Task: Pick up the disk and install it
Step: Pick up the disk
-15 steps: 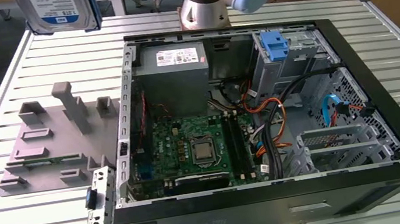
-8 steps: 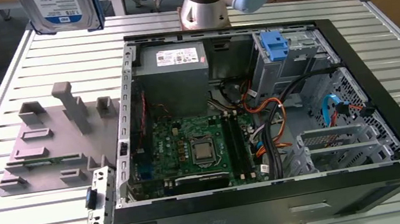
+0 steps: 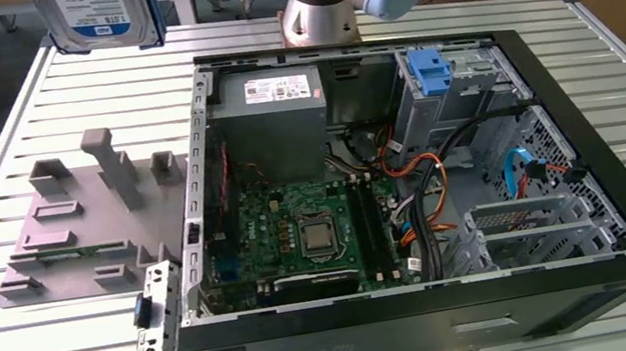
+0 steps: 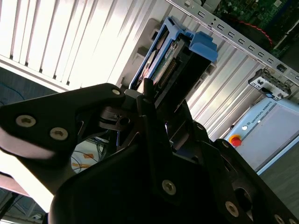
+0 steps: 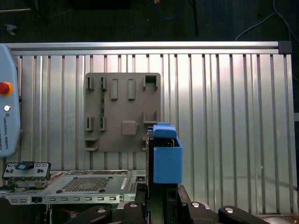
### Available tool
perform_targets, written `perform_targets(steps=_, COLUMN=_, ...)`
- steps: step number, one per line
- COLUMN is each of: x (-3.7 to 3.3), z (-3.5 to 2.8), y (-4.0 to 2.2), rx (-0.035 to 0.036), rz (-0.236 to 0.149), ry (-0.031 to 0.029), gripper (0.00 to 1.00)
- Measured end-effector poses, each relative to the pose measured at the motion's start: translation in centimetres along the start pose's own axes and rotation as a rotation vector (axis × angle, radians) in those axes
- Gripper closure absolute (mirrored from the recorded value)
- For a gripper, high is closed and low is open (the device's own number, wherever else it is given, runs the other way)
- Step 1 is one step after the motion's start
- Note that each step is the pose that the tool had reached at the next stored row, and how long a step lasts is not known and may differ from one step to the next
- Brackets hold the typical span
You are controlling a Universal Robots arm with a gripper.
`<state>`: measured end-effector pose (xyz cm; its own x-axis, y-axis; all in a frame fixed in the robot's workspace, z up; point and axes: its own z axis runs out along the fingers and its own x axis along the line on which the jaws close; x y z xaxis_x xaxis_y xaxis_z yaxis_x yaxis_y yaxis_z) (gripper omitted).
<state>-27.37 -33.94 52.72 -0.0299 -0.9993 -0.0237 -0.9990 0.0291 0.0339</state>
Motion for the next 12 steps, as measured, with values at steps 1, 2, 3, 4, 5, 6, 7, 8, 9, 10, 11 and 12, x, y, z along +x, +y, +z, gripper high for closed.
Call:
perform_targets(steps=1, x=0.00, z=0.00, y=-0.01, rx=0.0000, rz=0.000, ry=0.0000, gripper=0.65)
perform_targets(steps=2, x=0.00, z=0.00, y=-0.04, rx=-0.0001, rz=0.000, ry=0.0001, gripper=0.65)
perform_targets(steps=3, x=0.00, z=-0.01, y=-0.08, rx=-0.0002, rz=0.000, ry=0.0001, gripper=0.65)
perform_targets(steps=4, x=0.00, z=0.00, y=-0.11, rx=-0.0001, rz=0.000, ry=0.0001, gripper=0.65)
perform_targets(steps=5, x=0.00, z=0.00, y=-0.16, rx=0.0001, rz=0.000, ry=0.0000, gripper=0.65)
perform_targets(steps=6, x=-0.01, z=0.00, y=-0.24, rx=0.0001, rz=0.000, ry=0.0000, gripper=0.65)
perform_targets(steps=7, x=-0.01, z=-0.01, y=-0.32, rx=0.0000, rz=0.000, ry=0.0001, gripper=0.65)
perform_targets(steps=8, x=-0.01, z=-0.01, y=-0.41, rx=-0.0001, rz=0.000, ry=0.0001, gripper=0.65)
perform_targets(steps=9, x=-0.01, z=-0.01, y=-0.51, rx=0.0000, rz=0.000, ry=0.0000, gripper=0.65)
perform_targets(steps=10, x=-0.02, z=-0.02, y=-0.62, rx=0.0000, rz=0.000, ry=0.0000, gripper=0.65)
perform_targets(steps=11, x=-0.02, z=-0.02, y=-0.74, rx=-0.0001, rz=0.000, ry=0.0001, gripper=0.65)
perform_targets(steps=12, x=-0.02, z=-0.02, y=-0.88, rx=0.0000, rz=0.000, ry=0.0000, gripper=0.65)
